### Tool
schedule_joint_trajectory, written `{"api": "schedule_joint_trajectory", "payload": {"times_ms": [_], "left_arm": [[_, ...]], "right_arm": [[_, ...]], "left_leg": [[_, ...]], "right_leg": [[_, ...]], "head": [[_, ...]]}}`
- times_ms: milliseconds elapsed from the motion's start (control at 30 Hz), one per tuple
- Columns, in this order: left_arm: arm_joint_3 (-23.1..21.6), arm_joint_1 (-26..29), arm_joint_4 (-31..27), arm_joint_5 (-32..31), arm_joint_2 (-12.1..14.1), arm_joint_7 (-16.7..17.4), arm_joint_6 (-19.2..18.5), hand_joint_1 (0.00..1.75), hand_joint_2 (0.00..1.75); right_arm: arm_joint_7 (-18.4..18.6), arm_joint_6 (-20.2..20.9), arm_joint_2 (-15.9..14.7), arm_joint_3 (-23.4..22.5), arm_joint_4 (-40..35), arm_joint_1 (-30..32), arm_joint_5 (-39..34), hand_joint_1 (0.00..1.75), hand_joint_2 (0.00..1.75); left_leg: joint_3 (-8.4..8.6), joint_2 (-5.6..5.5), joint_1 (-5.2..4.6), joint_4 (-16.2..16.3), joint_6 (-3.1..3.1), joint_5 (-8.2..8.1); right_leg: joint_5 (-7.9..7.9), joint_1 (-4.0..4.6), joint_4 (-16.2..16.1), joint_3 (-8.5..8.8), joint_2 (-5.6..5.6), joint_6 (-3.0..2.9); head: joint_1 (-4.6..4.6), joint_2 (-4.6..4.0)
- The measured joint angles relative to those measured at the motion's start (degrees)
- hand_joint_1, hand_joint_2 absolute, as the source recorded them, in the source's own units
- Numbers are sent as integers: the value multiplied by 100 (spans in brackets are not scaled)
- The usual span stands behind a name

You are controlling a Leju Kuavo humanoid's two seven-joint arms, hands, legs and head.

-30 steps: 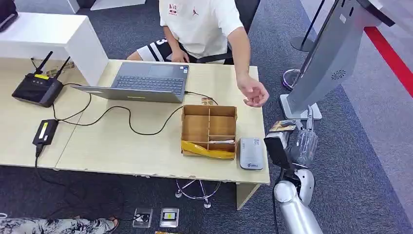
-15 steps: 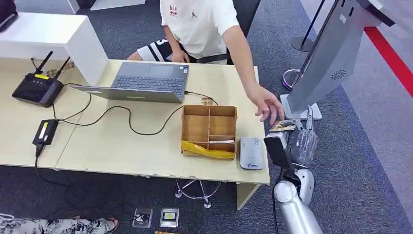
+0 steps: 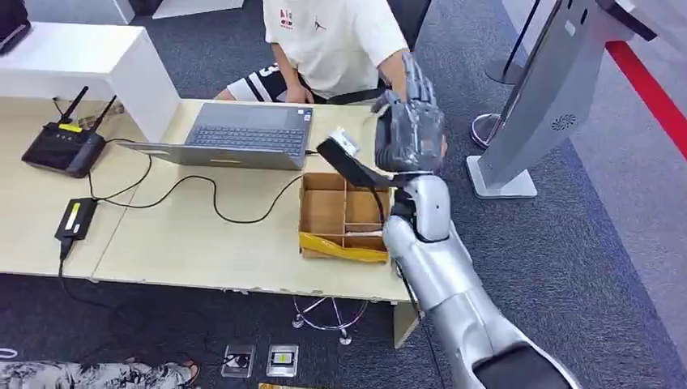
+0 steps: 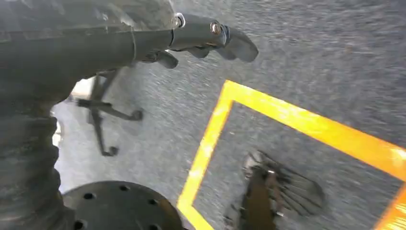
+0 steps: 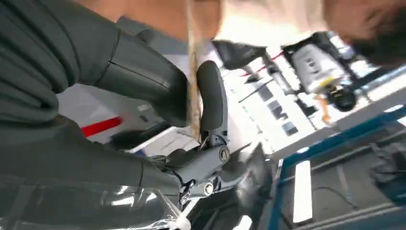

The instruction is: Pass the card to the sensor for recognition and then transmit it.

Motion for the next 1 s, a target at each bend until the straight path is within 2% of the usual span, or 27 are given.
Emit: {"api": "schedule_joint_trajectory", "payload": {"times_ms": [33,267,433,1000], "left_arm": [[0,26,-13,4,6,0,4,0,175],[0,102,-57,55,33,0,57,0,175],[0,110,-79,101,33,20,107,0,175],[0,121,-92,197,61,31,116,0,175]], "right_arm": [[-9,-22,58,123,119,-71,-37,175,175],[-39,-92,249,668,611,-349,-70,175,175],[53,-153,260,911,800,-432,-164,175,175],[380,-153,159,1254,1151,-551,-256,175,175]], "left_leg": [[-15,-28,1,0,-9,6],[-19,-6,-1,-1,-12,2],[-18,-5,-2,0,-12,2],[-16,6,-2,2,-12,2]], "right_leg": [[1,5,5,-4,-25,-1],[1,3,3,-10,-1,-2],[7,2,1,-9,3,-5],[10,2,1,-14,18,-3]], "head": [[0,-2],[0,-2],[0,-2],[0,0]]}}
